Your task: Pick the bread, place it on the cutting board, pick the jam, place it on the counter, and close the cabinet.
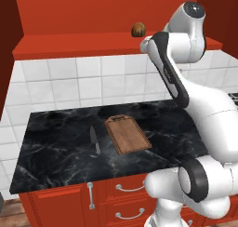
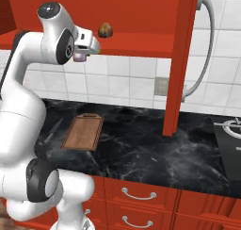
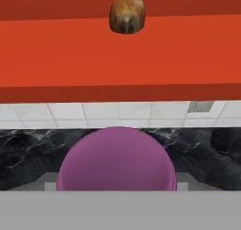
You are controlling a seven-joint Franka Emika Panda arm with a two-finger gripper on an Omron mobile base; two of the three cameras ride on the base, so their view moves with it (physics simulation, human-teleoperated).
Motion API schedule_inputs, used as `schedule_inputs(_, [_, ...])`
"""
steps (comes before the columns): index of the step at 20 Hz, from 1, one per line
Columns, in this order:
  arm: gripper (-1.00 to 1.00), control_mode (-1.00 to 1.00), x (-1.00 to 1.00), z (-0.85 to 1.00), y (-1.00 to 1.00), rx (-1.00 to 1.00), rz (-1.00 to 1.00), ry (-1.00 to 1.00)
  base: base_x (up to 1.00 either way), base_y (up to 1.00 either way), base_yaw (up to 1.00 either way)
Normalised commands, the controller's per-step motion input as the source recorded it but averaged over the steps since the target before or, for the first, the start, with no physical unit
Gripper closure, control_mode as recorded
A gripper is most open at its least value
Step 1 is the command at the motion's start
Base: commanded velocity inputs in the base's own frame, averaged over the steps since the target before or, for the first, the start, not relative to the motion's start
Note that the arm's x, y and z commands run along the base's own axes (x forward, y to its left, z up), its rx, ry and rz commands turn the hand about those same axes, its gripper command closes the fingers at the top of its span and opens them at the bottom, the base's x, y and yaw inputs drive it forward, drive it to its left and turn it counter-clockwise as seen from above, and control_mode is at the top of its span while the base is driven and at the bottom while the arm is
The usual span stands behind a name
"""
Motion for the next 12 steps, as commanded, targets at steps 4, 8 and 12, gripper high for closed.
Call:
schedule_inputs(4, [1.00,-1.00,-0.62,-0.33,-0.58,0.01,0.00,0.01,0.00,0.00,0.00])
schedule_inputs(8, [1.00,-1.00,-0.50,-0.42,-0.54,0.00,0.00,0.01,0.00,0.00,0.00])
schedule_inputs(12, [1.00,-1.00,-0.41,-0.46,-0.52,0.00,0.00,0.01,0.00,0.00,0.00])
